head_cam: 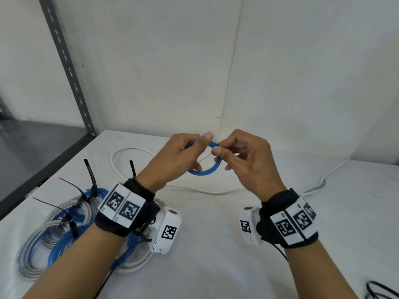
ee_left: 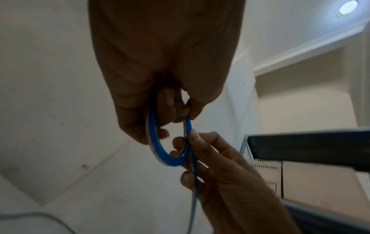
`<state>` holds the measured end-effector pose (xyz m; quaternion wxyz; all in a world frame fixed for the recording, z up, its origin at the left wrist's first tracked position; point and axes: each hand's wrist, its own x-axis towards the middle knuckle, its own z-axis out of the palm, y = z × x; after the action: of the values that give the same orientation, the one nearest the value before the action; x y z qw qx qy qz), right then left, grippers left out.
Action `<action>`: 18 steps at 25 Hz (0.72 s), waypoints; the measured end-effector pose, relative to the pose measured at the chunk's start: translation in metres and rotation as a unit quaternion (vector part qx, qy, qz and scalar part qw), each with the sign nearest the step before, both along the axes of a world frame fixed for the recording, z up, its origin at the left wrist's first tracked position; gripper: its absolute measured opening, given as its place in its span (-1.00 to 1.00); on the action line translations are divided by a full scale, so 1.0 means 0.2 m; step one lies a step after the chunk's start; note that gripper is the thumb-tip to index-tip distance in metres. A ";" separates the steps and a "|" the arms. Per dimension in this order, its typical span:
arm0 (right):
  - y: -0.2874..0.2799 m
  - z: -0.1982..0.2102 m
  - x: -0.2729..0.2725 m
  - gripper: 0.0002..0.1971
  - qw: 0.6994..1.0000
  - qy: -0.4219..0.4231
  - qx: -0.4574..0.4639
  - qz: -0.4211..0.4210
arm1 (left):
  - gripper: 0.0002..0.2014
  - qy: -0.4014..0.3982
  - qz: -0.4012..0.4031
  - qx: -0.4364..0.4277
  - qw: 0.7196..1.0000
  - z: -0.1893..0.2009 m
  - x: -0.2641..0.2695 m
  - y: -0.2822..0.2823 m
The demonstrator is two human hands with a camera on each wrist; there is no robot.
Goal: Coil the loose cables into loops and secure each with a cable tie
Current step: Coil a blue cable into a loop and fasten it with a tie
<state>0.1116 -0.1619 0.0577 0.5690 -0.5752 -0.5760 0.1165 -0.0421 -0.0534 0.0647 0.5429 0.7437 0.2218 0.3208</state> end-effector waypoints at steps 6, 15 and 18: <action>0.01 0.01 -0.03 -0.86 0.995 0.064 0.080 0.007 | -0.54 -0.179 -0.018 -0.080 0.980 0.01 0.02 -0.03; 0.01 0.02 -0.09 -0.73 0.994 0.073 0.084 0.000 | -0.54 -0.165 0.006 -0.123 0.979 0.03 0.01 -0.03; 0.00 0.01 -0.06 -0.73 0.998 0.033 0.049 0.006 | -0.54 -0.092 0.015 -0.050 0.994 0.02 0.01 -0.04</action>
<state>0.1004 -0.1618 0.0589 0.6143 -0.5389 -0.5657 0.1107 -0.0404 -0.0615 0.0681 0.5931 0.6794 0.1977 0.3841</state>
